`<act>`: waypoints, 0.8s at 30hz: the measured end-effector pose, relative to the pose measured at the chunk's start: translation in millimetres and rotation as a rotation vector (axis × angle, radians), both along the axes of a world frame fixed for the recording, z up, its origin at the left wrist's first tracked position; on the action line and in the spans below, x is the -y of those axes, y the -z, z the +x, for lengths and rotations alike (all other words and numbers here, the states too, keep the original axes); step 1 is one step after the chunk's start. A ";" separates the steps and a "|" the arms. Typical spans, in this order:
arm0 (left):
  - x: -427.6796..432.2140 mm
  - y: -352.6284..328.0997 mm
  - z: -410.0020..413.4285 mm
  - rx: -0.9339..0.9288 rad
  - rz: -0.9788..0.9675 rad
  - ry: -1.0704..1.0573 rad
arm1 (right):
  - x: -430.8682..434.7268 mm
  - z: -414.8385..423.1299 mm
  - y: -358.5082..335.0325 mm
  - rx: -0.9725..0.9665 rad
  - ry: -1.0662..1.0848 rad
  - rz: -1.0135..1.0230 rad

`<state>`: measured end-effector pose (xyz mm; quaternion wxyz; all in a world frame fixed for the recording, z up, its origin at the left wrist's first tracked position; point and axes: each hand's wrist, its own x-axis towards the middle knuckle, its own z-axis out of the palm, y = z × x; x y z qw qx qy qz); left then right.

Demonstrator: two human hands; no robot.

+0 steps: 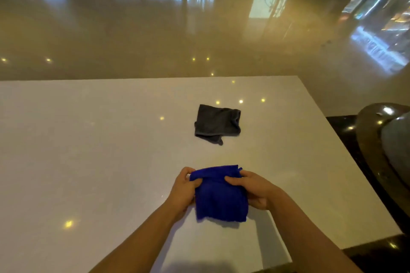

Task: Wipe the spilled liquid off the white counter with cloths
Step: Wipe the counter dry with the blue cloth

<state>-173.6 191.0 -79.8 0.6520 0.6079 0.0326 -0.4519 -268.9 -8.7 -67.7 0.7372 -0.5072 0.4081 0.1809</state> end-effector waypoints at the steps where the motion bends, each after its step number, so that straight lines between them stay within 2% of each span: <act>1: -24.2 1.1 0.3 0.013 -0.007 -0.076 | -18.5 8.8 -0.8 0.010 -0.066 0.016; 3: -62.7 2.9 7.2 0.069 0.012 -0.204 | -55.1 31.2 1.4 0.036 -0.160 -0.034; 5: -92.8 5.0 21.6 0.148 0.102 -0.291 | -91.9 59.0 1.3 0.073 -0.289 -0.198; 7: -114.1 11.6 36.6 0.268 0.308 -0.280 | -118.1 81.6 5.4 0.093 -0.487 -0.585; 9: -141.9 24.9 46.3 0.503 0.656 -0.273 | -142.4 94.5 16.8 0.161 -0.583 -1.089; 10: -158.3 32.3 45.6 0.609 0.821 -0.300 | -156.5 95.4 24.1 0.216 -0.634 -1.225; 12: -194.3 49.3 42.5 0.702 1.136 -0.271 | -193.3 91.7 47.0 0.301 -0.897 -1.295; 14: -221.5 66.0 35.5 0.677 1.341 -0.072 | -222.6 80.3 78.5 0.304 -1.146 -1.300; 15: -230.4 74.7 35.7 0.680 1.376 0.003 | -226.4 75.9 92.1 0.324 -1.236 -1.326; 18: -237.1 84.7 34.8 0.735 1.369 0.010 | -182.8 92.1 103.3 0.685 -1.445 -1.407; 19: -237.5 85.1 34.9 0.746 1.363 0.008 | -161.3 115.4 104.1 0.752 -1.445 -1.438; 20: -237.0 86.3 34.4 0.744 1.360 0.008 | -140.8 149.6 102.3 0.720 -1.415 -1.498; 22: -237.1 85.2 33.2 0.770 1.362 -0.003 | -121.7 234.8 95.1 0.482 -1.264 -1.569; 24: -237.3 85.6 35.4 0.794 1.367 -0.017 | -128.3 313.5 92.6 0.293 -1.079 -1.549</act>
